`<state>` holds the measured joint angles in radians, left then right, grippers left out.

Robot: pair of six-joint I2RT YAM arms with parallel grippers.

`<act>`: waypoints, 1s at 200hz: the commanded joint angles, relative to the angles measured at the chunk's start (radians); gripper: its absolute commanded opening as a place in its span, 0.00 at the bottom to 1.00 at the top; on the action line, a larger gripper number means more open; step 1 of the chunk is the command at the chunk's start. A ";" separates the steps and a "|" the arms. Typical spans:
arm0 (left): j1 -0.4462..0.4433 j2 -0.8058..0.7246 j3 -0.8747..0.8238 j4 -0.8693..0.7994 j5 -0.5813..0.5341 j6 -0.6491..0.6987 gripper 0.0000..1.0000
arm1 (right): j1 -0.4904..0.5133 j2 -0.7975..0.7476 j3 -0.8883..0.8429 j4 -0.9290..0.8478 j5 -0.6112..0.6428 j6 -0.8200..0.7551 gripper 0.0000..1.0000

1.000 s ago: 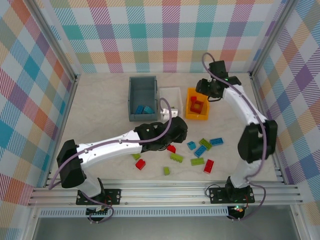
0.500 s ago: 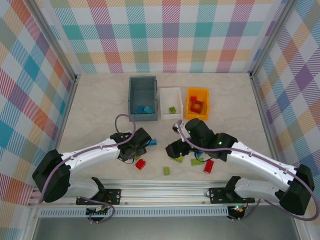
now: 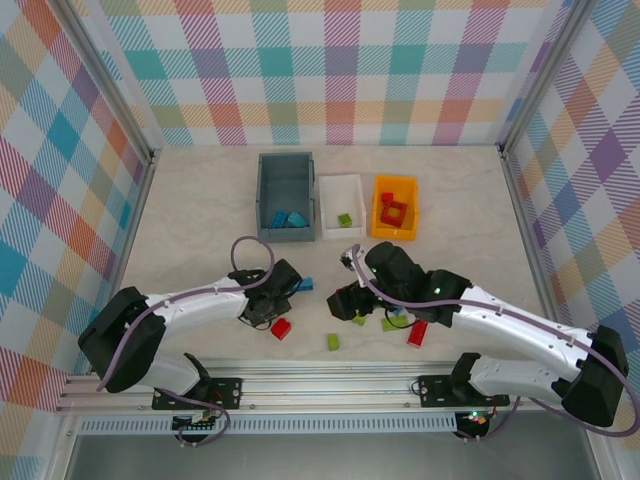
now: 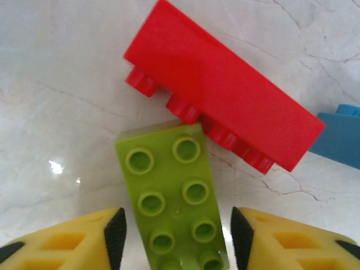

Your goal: Sort the legos into containers by color

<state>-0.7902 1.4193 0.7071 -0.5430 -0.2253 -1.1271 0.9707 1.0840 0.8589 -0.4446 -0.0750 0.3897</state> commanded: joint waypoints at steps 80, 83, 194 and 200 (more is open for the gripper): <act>0.012 -0.152 0.058 -0.158 -0.124 0.055 0.25 | 0.017 -0.014 0.102 -0.020 0.134 0.032 0.67; 0.012 -0.160 0.073 -0.173 -0.124 0.066 0.25 | 0.016 -0.018 0.109 -0.026 0.154 0.034 0.66; 0.002 0.548 1.196 -0.358 -0.088 0.554 0.23 | -0.340 0.064 0.266 -0.007 0.225 0.229 0.63; 0.002 0.616 1.271 -0.388 -0.101 0.567 0.23 | -0.358 0.064 0.265 -0.007 0.209 0.237 0.63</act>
<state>-0.7910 1.8503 1.7550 -0.8227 -0.3145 -0.6880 0.6746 1.1431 1.1000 -0.4870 0.2001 0.5686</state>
